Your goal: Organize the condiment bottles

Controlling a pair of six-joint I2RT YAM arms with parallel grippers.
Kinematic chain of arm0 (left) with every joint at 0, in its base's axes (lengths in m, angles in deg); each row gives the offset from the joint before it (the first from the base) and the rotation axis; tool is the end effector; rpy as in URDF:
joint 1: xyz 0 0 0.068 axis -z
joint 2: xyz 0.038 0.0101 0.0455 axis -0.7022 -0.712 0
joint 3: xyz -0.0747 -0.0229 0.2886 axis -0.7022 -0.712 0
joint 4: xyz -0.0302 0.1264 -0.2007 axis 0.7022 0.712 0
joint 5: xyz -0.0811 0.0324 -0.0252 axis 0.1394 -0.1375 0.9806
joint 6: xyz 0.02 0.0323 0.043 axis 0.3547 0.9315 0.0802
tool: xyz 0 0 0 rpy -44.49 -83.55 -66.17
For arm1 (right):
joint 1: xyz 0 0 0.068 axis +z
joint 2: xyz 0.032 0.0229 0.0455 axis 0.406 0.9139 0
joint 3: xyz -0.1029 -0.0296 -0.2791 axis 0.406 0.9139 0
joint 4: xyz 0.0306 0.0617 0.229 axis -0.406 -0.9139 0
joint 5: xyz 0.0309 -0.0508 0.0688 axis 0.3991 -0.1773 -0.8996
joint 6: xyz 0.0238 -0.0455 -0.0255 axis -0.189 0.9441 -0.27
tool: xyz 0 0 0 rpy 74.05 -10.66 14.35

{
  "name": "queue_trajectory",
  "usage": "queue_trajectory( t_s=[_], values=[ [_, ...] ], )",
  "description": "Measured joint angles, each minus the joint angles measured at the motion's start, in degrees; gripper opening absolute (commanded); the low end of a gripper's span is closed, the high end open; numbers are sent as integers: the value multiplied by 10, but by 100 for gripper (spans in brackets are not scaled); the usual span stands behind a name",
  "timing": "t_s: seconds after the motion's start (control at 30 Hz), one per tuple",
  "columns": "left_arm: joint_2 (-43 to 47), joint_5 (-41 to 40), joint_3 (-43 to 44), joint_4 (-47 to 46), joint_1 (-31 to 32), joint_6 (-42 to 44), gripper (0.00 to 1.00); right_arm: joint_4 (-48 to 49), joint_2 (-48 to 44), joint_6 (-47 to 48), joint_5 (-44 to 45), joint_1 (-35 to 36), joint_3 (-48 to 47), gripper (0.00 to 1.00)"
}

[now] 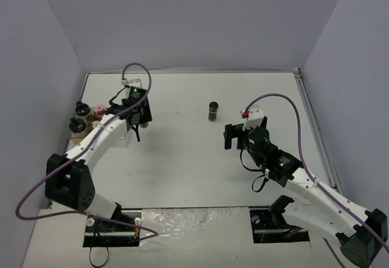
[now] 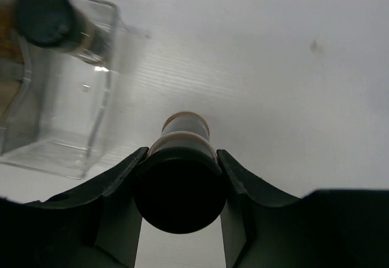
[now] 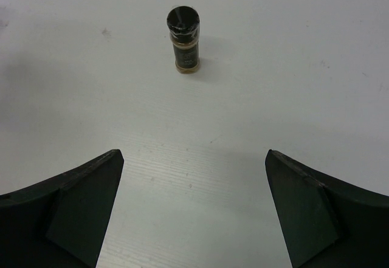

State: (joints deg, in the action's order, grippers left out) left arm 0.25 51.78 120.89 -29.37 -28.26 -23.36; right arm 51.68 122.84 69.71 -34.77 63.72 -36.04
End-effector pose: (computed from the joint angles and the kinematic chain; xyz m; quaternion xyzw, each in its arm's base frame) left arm 0.2871 -0.0739 0.3372 -0.1513 0.8910 -0.0573 0.4242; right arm 0.1383 0.0996 0.3256 -0.0975 0.7531 0.1698 0.6281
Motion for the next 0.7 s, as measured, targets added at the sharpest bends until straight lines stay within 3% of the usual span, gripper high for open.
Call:
queue_trajectory(
  t_s=[0.17, 0.33, 0.7],
  values=[
    [15, 3, 21, 1, -76, 14, 17, -1, 0, 0, 1, 0, 0, 100],
    [-29, 16, 21, 1, -117, 19, 17, -1, 0, 0, 2, 0, 3, 100],
    [-112, 24, 3, -33, -136, 19, 24, -3, -2, 0, 10, 0, 5, 100]
  ],
)
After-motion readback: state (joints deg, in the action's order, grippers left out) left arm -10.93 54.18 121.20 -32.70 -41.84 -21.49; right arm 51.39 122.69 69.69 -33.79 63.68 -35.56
